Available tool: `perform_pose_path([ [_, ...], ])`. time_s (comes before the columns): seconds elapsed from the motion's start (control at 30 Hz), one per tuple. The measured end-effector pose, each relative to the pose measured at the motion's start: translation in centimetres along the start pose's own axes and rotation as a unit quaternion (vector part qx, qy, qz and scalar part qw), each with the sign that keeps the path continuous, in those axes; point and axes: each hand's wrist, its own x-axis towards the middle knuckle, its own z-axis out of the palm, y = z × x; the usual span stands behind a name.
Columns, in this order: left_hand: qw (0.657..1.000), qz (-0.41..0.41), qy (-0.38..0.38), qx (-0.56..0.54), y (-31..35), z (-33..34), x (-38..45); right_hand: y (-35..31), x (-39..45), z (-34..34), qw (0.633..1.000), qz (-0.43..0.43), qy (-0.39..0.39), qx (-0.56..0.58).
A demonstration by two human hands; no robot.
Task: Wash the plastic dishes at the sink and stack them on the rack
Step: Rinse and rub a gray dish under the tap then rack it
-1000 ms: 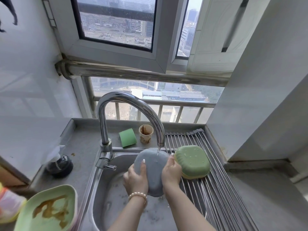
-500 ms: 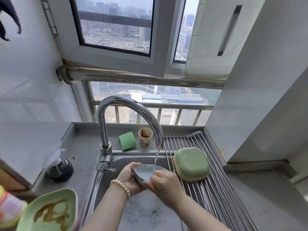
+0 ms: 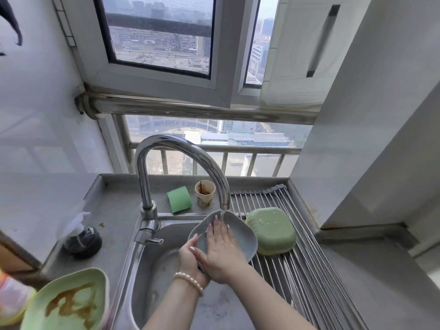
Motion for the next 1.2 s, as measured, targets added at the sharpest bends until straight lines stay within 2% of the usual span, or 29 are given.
perform_pose_path([
  [0.1, 0.999, 0.013, 0.027, 0.026, 0.7, 0.0, -0.8, -1.0, -1.3, 0.3, 0.992, -0.108, -0.065, 0.017],
  [0.17, 0.998, -0.003, 0.047, 0.044, 1.4, -0.1, -0.7, -0.2, -2.3, 0.1, 0.984, -0.144, -0.096, 0.036],
  [0.23, 0.999, -0.005, 0.026, 0.035, 1.7, 0.0, -0.7, 1.1, -2.1, -0.3, 0.991, -0.107, -0.08, 0.026],
  [0.37, 0.999, 0.027, 0.005, 0.02, 1.2, 0.3, -0.7, 1.4, 0.0, -0.1, 0.997, 0.029, -0.014, 0.067],
  [0.47, 0.999, 0.012, -0.03, -0.001, 0.7, 1.2, -1.0, -1.2, 0.4, 0.4, 0.993, 0.02, 0.019, 0.112],
  [0.53, 0.998, 0.039, -0.036, -0.022, 0.7, 1.4, -1.0, -2.4, 0.5, 0.5, 0.99, 0.0, 0.028, 0.141],
  [0.67, 0.992, 0.125, 0.014, -0.004, 0.8, 0.5, -0.7, -3.7, -0.2, 0.9, 0.972, -0.043, -0.022, 0.228],
  [0.8, 0.957, 0.261, 0.065, 0.104, -0.4, -0.6, -1.0, -3.8, -1.1, 0.9, 0.955, -0.082, -0.063, 0.278],
  [0.87, 0.956, 0.24, 0.084, 0.145, 0.2, -0.2, -1.2, -3.4, -1.4, 0.7, 0.945, -0.093, -0.067, 0.306],
  [1.0, 0.989, 0.083, 0.043, 0.112, 2.6, 0.0, -1.0, -2.6, -2.2, 0.6, 0.945, -0.118, -0.016, 0.305],
  [1.13, 0.99, 0.104, 0.042, 0.083, 2.8, 0.6, -1.4, -0.7, -3.7, 1.7, 0.96, -0.123, 0.045, 0.249],
  [1.2, 0.989, 0.109, 0.054, 0.085, 2.9, 0.7, -1.5, 0.4, -4.1, 2.7, 0.971, -0.149, 0.097, 0.157],
])
